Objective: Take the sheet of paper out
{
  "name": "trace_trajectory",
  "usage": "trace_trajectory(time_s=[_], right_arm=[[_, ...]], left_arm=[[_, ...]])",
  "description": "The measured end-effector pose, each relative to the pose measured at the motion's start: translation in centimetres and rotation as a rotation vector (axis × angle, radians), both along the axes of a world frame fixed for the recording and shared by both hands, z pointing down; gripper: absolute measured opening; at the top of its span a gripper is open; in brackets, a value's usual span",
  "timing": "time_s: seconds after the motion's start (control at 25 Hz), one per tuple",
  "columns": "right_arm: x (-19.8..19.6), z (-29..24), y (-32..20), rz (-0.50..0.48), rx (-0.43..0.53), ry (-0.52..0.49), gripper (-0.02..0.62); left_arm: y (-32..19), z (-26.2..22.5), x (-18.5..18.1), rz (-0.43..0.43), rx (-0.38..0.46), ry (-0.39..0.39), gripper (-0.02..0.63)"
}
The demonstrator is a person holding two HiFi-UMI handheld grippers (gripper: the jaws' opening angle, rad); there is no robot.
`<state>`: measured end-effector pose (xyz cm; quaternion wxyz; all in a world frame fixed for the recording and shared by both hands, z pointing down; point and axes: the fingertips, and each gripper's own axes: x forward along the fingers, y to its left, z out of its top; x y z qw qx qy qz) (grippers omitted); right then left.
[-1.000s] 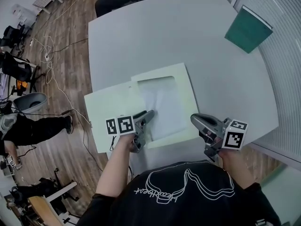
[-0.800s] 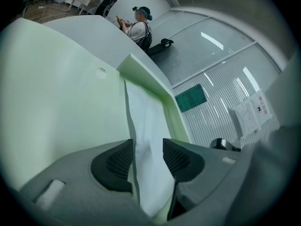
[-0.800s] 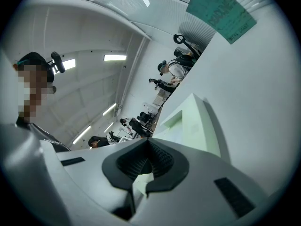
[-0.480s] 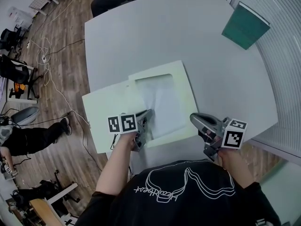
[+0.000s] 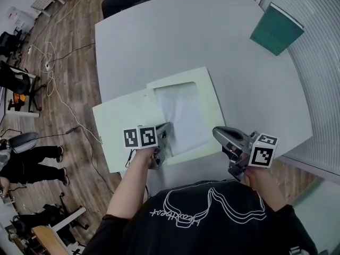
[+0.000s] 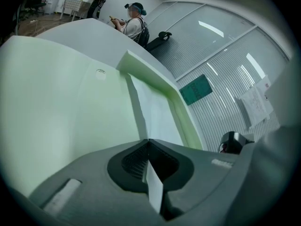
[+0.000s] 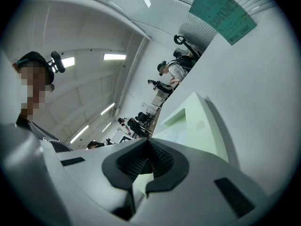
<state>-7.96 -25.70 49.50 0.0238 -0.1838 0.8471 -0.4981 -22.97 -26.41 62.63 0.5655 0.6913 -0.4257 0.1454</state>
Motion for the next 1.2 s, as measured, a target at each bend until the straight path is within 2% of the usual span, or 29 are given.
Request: trace_trajectory(time_s=[0.64, 1.2], right_arm=[[-3.9, -1.0, 1.9, 0.015, 0.000, 0.001, 0.008], [-9.6, -2.1, 5.0, -0.017, 0.032, 0.010, 0.008]], left_arm=[[1.8, -0.9, -5.1, 0.023, 0.031, -0.057, 0.012], [5.4, -2.5, -11.4, -0.030, 0.081, -0.084, 0.012]])
